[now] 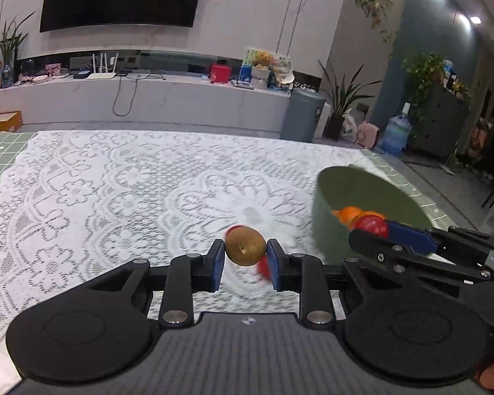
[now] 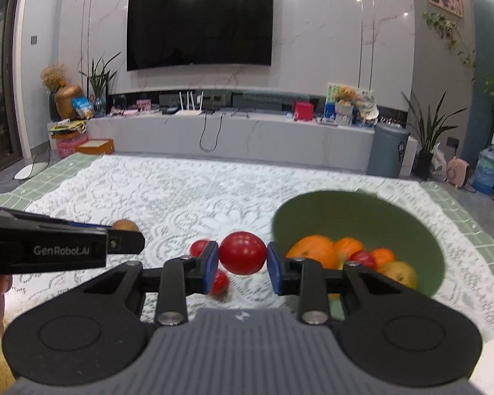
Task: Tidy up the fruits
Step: 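Carry the kiwi and cherry tomato over the green colander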
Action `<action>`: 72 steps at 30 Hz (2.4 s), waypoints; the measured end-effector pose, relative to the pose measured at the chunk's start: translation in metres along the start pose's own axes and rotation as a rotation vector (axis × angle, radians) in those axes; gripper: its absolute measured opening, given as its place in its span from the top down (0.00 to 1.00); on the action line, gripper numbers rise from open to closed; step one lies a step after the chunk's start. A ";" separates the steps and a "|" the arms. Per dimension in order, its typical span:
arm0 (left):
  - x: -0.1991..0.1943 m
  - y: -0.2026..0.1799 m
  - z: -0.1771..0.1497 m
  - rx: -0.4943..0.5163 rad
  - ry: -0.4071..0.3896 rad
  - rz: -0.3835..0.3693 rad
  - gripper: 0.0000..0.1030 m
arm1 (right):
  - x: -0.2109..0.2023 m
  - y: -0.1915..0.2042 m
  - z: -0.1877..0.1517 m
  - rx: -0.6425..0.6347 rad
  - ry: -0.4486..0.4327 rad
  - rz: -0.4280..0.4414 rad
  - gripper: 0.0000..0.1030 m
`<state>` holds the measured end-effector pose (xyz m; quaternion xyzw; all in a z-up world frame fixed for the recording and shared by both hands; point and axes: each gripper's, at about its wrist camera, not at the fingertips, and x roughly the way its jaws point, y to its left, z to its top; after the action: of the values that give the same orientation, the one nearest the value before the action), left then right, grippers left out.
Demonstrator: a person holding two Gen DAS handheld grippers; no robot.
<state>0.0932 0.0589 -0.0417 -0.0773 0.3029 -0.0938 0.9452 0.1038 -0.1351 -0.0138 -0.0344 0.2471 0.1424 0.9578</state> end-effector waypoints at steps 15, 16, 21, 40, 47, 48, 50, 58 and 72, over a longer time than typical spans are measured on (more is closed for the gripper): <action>0.004 -0.065 0.038 0.109 -0.055 -0.085 0.70 | -0.018 -0.051 0.028 -0.064 -0.092 -0.085 0.72; 0.006 -0.068 0.041 0.114 -0.055 -0.089 0.70 | -0.017 -0.056 0.031 -0.068 -0.085 -0.087 0.72; 0.028 -0.088 0.057 0.154 -0.025 -0.079 0.70 | 0.002 -0.085 0.043 -0.046 -0.040 -0.117 0.72; 0.123 -0.104 0.073 0.172 0.175 -0.095 0.70 | 0.088 -0.133 0.044 0.081 0.165 -0.147 0.72; 0.145 -0.100 0.071 0.137 0.218 -0.106 0.70 | 0.097 -0.134 0.039 0.096 0.184 -0.150 0.72; 0.149 -0.100 0.071 0.134 0.224 -0.109 0.70 | 0.098 -0.134 0.038 0.099 0.187 -0.153 0.72; 0.153 -0.100 0.070 0.137 0.231 -0.108 0.70 | 0.100 -0.135 0.037 0.104 0.196 -0.158 0.72; 0.165 -0.099 0.064 0.133 0.256 -0.096 0.70 | 0.106 -0.135 0.033 0.103 0.241 -0.171 0.72; 0.165 -0.105 0.061 0.182 0.253 -0.071 0.70 | 0.115 -0.134 0.026 0.094 0.297 -0.171 0.71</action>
<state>0.2467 -0.0750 -0.0637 0.0106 0.4070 -0.1633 0.8986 0.2511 -0.2302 -0.0470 -0.0313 0.3884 0.0421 0.9200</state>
